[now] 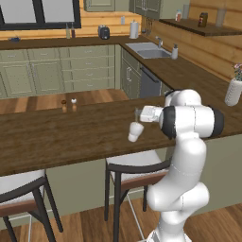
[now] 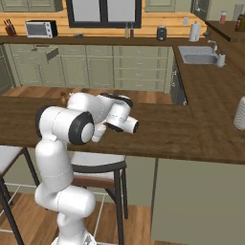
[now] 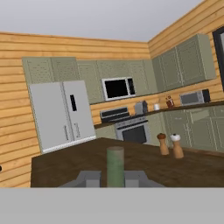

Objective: Take a straw from the drawer in front and place it inside the glass cup on the dining counter.

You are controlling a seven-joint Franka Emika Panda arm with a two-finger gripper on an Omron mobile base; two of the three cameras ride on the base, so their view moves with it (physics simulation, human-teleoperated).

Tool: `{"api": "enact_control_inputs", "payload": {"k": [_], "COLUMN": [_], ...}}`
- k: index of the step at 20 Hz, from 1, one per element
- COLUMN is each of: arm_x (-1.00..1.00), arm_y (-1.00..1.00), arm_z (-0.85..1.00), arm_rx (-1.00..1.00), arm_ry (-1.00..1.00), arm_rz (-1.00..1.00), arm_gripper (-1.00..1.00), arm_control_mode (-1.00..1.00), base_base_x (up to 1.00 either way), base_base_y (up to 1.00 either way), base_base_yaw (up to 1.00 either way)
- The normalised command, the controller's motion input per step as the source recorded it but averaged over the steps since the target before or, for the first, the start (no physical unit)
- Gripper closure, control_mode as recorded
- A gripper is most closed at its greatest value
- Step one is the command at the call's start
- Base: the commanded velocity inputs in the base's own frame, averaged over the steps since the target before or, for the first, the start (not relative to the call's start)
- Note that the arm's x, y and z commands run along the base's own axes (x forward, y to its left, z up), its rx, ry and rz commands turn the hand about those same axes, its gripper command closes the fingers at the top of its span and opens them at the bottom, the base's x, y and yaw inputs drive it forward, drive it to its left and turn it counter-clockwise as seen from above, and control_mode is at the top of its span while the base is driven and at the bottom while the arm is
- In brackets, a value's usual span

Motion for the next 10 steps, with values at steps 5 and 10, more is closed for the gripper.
{"api": "enact_control_inputs", "payload": {"k": [5,10], "arm_x": [-0.20,0.15], "arm_y": [0.09,0.05], "arm_z": [0.00,0.00], "arm_rx": [0.00,0.00], "arm_ry": [-0.02,-0.01], "arm_rz": [0.00,0.00], "arm_gripper": [1.00,1.00], "arm_control_mode": [-1.00,-1.00], "base_base_x": [0.00,0.00], "base_base_y": [0.00,0.00], "base_base_yaw": [0.00,0.00]}}
